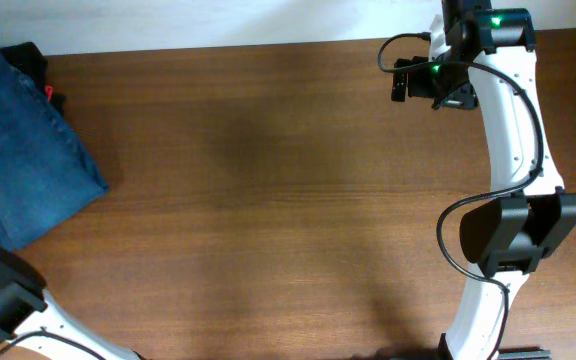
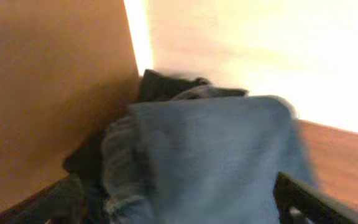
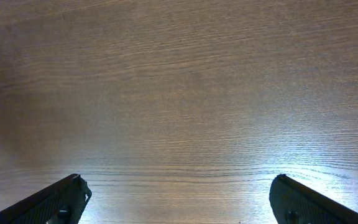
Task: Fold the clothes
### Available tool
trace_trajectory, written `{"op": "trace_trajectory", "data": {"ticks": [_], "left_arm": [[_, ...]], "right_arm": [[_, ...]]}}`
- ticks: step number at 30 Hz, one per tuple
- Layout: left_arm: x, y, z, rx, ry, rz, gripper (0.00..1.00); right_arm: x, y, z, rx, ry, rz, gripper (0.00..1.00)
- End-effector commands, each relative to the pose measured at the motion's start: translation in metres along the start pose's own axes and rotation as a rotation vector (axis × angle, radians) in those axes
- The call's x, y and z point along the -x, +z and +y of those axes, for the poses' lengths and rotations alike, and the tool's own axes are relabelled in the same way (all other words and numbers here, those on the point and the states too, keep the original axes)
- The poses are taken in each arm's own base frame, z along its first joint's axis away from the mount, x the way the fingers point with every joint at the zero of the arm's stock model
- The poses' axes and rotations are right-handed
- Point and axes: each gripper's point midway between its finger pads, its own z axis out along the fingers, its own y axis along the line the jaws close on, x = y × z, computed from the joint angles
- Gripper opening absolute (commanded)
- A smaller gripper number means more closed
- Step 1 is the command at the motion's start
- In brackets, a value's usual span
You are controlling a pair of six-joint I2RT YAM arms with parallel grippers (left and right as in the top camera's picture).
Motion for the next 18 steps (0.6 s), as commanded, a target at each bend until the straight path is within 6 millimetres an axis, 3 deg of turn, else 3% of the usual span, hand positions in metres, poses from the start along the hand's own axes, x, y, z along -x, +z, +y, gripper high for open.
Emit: {"op": "trace_trajectory", "data": {"ticks": [1,3,4,11,18], "left_arm": [[0.02,-0.022,-0.036,-0.042,-0.029,0.008,0.72],[-0.004,-0.018,-0.051,-0.041,-0.046,0.113,0.39],[-0.014,-0.016,-0.054,-0.021,-0.051,0.158,0.28],[-0.074,-0.006,-0.049,0.203,-0.036,0.37,0.24],[-0.104,-0.001,-0.028,0.288,-0.177,0.401,0.25]], "right_arm": [[0.0,0.003,-0.005,-0.012,0.001,0.007,0.99],[0.0,0.003,-0.005,-0.012,0.001,0.007,0.99],[0.0,0.003,-0.005,-0.012,0.001,0.007,0.99],[0.0,0.003,-0.005,-0.012,0.001,0.007,0.99],[0.0,0.003,-0.005,-0.012,0.001,0.007,0.99]]}}
